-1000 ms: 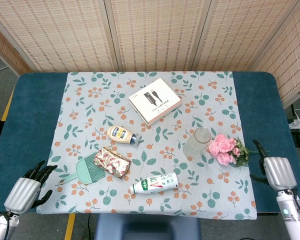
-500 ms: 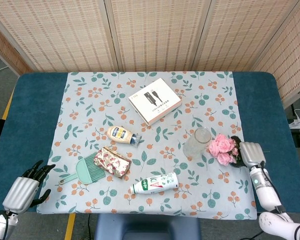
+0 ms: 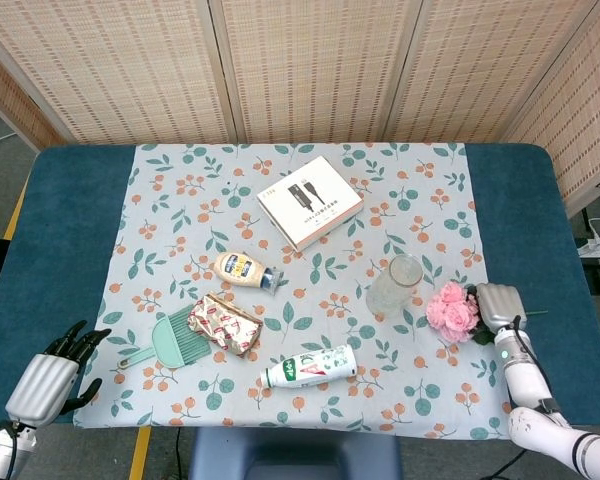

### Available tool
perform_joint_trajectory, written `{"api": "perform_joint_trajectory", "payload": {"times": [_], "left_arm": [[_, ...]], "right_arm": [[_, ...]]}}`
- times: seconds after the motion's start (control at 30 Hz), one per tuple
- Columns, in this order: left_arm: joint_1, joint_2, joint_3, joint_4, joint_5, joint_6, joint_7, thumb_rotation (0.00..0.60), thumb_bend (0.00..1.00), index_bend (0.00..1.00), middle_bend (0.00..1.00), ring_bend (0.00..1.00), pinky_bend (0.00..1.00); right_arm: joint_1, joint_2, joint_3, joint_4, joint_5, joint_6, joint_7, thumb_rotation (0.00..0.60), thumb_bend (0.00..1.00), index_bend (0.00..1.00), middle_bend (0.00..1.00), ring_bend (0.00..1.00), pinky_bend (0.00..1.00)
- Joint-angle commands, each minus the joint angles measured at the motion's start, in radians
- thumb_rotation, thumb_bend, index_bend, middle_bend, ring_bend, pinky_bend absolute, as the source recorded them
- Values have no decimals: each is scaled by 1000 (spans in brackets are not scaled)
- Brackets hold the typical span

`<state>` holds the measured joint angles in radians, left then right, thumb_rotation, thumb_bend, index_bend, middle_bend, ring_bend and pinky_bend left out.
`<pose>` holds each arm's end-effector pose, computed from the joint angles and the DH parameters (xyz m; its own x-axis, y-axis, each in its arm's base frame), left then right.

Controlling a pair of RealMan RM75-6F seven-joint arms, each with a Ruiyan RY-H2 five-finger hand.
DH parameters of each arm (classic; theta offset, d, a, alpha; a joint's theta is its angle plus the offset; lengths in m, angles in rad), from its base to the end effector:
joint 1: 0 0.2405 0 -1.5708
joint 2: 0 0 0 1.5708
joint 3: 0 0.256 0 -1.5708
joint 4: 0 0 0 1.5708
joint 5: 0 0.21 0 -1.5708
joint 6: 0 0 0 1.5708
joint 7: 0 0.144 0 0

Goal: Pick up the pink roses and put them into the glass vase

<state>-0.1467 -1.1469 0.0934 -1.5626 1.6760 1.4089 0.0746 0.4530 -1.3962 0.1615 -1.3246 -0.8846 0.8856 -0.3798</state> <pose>-0.3016 0.1648 0.1167 0.5175 0.1693 0.8388 0.8458 -0.2501 -0.4713 -0.3359 -0.3074 0.0562 0.4571 -0.4060 0.7913 -0.8277 0.1314 0.5455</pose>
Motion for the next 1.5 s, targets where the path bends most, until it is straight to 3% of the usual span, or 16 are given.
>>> {"api": "perform_joint_trajectory", "payload": {"times": [0.03, 0.13, 0.33, 0.43, 0.53, 0.63, 0.83, 1.0, 1.17, 1.5], "left_arm": [[0, 1, -1, -1, -1, 0, -2, 600, 351, 115, 194, 68, 280], [1, 2, -1, -2, -1, 2, -3, 600, 352, 114, 194, 68, 280], [3, 4, 0, -4, 5, 8, -3, 600, 352, 114, 194, 68, 280], [2, 3, 1, -5, 5, 6, 1, 600, 352, 114, 194, 69, 281], [2, 3, 2, -7, 7, 4, 3, 600, 351, 114, 194, 68, 280], [3, 3, 2, -7, 7, 6, 3, 600, 352, 114, 194, 68, 280], [5, 5, -1, -8, 4, 11, -1, 600, 351, 115, 194, 68, 280], [5, 5, 0, -8, 7, 11, 1, 600, 352, 114, 194, 68, 280], [5, 6, 0, -8, 8, 12, 1, 600, 352, 115, 194, 68, 280], [4, 4, 1, -7, 5, 5, 7, 600, 352, 114, 194, 68, 280]], "right_arm": [[-36, 59, -2, -89, -83, 79, 61, 600, 310, 811, 881, 883, 1000], [-94, 147, -13, -211, -208, 194, 140, 600, 421, 866, 888, 883, 1000], [-207, 369, -51, -440, -462, 365, 398, 600, 489, 885, 895, 884, 1000], [-244, 523, -72, -550, -619, 415, 704, 600, 511, 886, 895, 885, 1000], [-252, 635, -80, -590, -738, 463, 989, 600, 537, 886, 896, 887, 1000], [-240, 690, -63, -611, -764, 498, 1171, 600, 548, 886, 896, 887, 1000], [-173, 740, -7, -688, -724, 462, 1365, 600, 566, 887, 896, 888, 1000], [-114, 750, 31, -722, -696, 412, 1429, 600, 593, 887, 896, 888, 1000], [-67, 712, 46, -724, -667, 355, 1421, 600, 596, 887, 898, 887, 1000], [30, 573, 69, -610, -579, 227, 1474, 600, 610, 887, 898, 888, 1000]]}}
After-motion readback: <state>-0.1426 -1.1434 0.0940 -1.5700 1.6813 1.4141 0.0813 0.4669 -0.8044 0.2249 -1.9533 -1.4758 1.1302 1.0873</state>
